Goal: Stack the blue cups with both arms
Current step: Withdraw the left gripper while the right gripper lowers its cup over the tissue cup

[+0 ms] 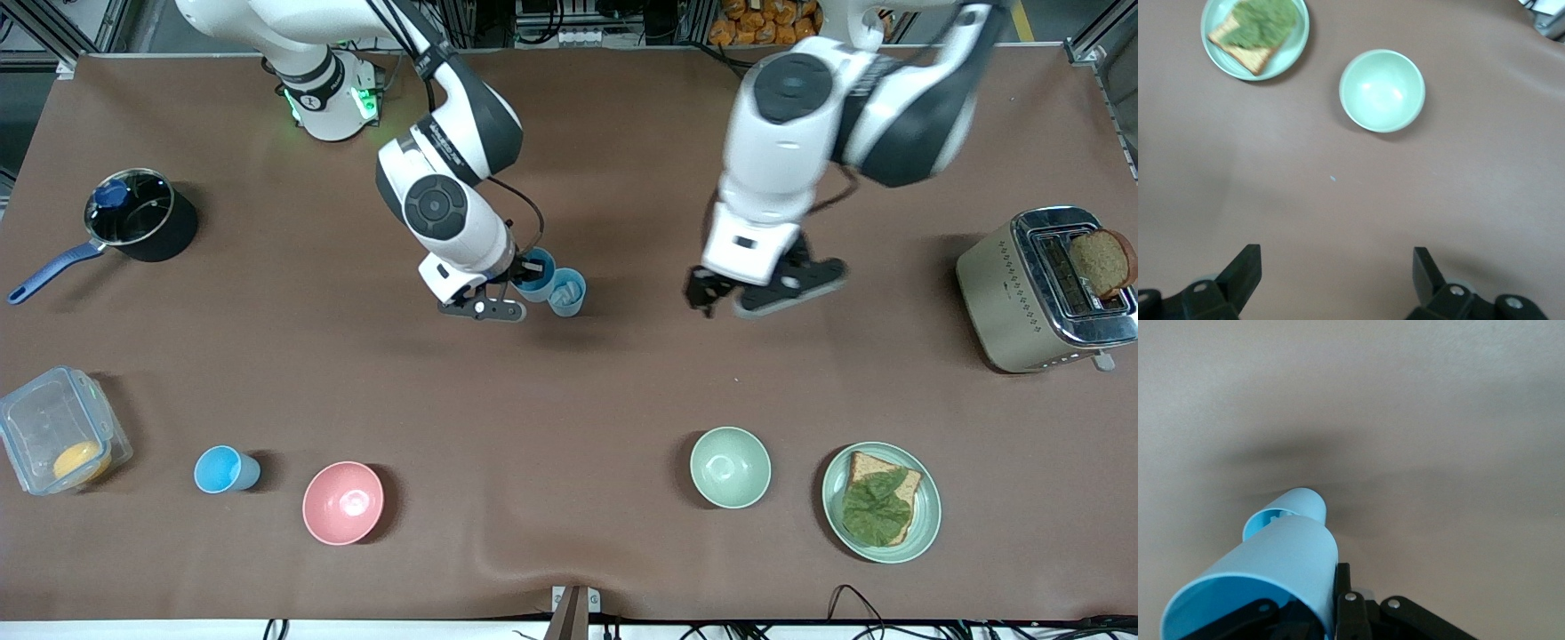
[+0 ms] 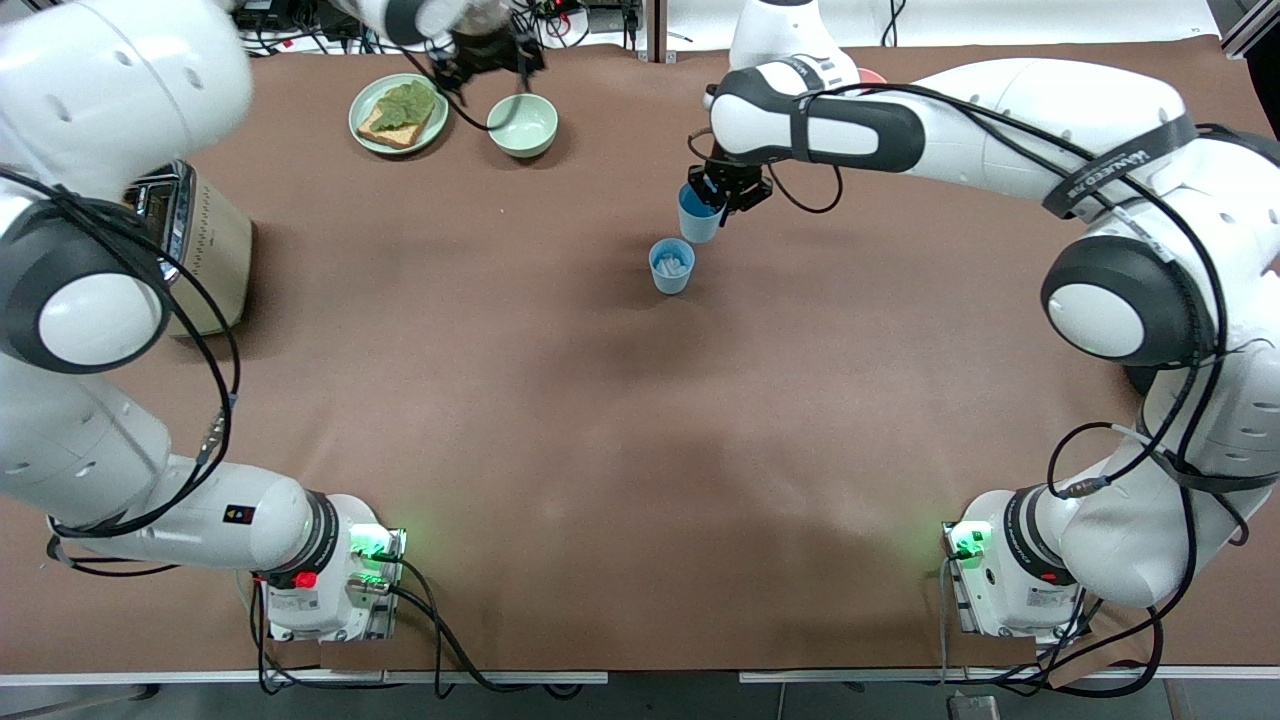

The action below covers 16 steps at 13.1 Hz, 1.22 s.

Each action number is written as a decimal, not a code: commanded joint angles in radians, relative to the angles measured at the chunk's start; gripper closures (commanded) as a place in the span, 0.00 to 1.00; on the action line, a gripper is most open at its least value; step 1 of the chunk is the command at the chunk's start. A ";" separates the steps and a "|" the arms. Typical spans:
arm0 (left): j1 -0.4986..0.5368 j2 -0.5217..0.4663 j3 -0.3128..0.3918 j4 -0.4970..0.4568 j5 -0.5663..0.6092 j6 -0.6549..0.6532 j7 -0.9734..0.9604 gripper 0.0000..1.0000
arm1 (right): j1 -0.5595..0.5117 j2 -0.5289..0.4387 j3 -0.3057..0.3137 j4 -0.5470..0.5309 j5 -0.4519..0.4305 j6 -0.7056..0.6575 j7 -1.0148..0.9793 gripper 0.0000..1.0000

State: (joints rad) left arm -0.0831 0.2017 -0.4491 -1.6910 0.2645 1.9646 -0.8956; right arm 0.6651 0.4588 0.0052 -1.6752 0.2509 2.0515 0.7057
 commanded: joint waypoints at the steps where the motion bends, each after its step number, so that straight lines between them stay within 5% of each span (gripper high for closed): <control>1: 0.118 -0.068 -0.010 -0.026 -0.065 -0.015 0.174 0.00 | 0.045 0.050 -0.010 0.067 0.013 -0.004 0.069 1.00; 6: 0.235 -0.135 0.001 -0.029 -0.100 -0.036 0.389 0.00 | 0.056 0.077 -0.010 0.066 0.016 0.012 0.092 1.00; 10: 0.234 -0.221 0.163 -0.027 -0.243 -0.105 0.600 0.00 | 0.065 0.089 -0.010 0.065 0.014 0.019 0.094 1.00; 15: 0.195 -0.246 0.274 -0.022 -0.251 -0.165 0.673 0.00 | 0.077 0.100 -0.010 0.063 0.011 0.038 0.103 0.99; 16: 0.194 -0.248 0.277 -0.022 -0.251 -0.167 0.673 0.00 | 0.077 0.100 -0.010 0.063 0.011 0.036 0.103 0.66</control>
State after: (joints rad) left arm 0.1295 -0.0204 -0.1899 -1.6942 0.0333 1.8108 -0.2367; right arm 0.7324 0.5464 0.0053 -1.6332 0.2511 2.0890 0.7936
